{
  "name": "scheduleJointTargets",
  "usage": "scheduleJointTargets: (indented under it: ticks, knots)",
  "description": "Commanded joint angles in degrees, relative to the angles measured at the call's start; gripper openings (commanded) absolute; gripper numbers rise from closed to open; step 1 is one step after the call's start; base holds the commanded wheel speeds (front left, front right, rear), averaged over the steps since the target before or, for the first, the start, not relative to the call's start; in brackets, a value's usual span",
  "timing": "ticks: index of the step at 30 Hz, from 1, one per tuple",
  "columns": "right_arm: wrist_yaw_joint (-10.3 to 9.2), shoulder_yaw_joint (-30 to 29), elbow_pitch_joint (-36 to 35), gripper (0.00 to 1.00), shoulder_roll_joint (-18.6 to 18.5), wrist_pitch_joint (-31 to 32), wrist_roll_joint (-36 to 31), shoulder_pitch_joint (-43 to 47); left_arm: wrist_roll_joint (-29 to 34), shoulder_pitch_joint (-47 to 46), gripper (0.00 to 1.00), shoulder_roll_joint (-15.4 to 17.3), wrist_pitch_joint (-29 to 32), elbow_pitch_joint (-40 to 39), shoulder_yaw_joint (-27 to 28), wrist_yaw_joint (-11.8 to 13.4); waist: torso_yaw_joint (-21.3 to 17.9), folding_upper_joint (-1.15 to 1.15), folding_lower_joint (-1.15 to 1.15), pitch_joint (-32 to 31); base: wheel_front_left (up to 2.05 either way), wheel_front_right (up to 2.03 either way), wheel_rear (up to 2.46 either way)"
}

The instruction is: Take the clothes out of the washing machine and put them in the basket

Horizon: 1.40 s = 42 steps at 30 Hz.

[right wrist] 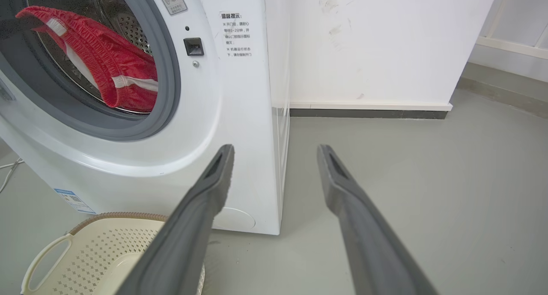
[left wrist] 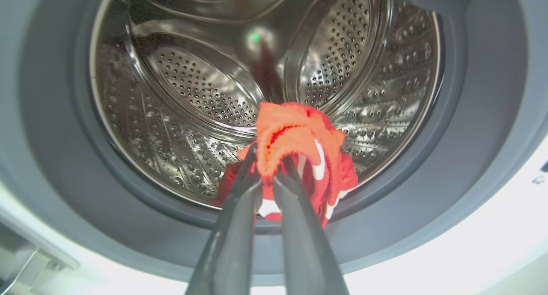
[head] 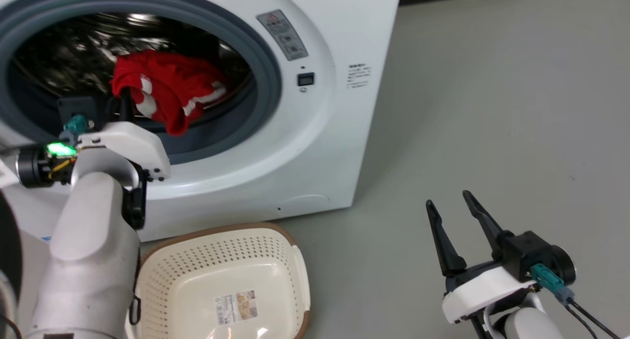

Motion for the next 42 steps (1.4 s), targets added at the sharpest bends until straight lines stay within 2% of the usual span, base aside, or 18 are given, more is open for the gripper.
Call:
scheduleJointTargets:
  ticks: [1,6,12,21,26,29,32,36,42]
  knots:
    - [-0.03,-0.7,-0.7,1.0,0.1,0.4,-0.3,1.0,-0.6,1.6,0.0,-0.5,-1.2,-0.9,0.4,-0.1,2.7,0.0,0.01,-2.7,0.0,0.0,0.0]
    - [-0.02,-3.5,-2.7,1.0,0.1,1.7,-1.5,3.1,-2.0,5.6,0.0,-2.7,-3.8,-6.2,0.6,-0.8,5.2,0.0,0.01,-5.2,0.0,0.0,0.0]
    - [-0.02,-6.5,-5.3,1.0,0.1,3.2,-2.7,5.3,-1.3,10.8,0.0,-4.9,-4.5,-18.2,-0.9,-0.8,8.3,0.0,0.01,-7.1,0.0,0.0,0.0]
    - [-0.03,-8.6,-8.3,1.0,0.0,4.7,-3.3,7.0,0.7,24.4,0.0,-7.4,-2.4,-42.6,-4.8,1.9,10.4,0.0,0.01,-7.5,0.0,0.0,0.0]
    - [-0.03,-8.5,-9.4,1.0,0.1,5.0,-3.4,6.9,0.6,31.3,0.0,-8.3,-0.2,-48.9,-6.8,3.4,10.6,0.0,0.01,-6.3,0.0,0.0,0.0]
    - [-0.03,-7.9,-9.8,1.0,0.1,5.2,-3.3,6.3,-0.3,35.9,0.0,-9.2,0.3,-48.3,-7.0,4.7,10.3,0.0,0.01,-5.0,0.0,0.0,0.0]
    - [-0.03,-7.7,-10.0,1.0,0.0,5.1,-3.0,5.4,-1.6,38.9,0.0,-10.0,-0.6,-44.3,-6.9,5.6,9.8,0.0,0.01,-2.9,0.0,0.0,0.0]
    - [-0.03,-7.1,-9.5,1.0,0.1,4.8,-2.8,4.2,-3.7,39.8,0.0,-10.9,-2.5,-35.4,-7.5,4.9,9.0,0.0,0.01,0.5,0.0,0.0,0.0]
    - [-0.03,-6.0,-8.6,1.0,0.1,4.0,-2.6,1.1,-4.9,34.3,0.0,-11.9,-4.3,-21.3,-8.4,3.7,7.8,0.0,0.01,7.3,0.0,0.0,0.0]
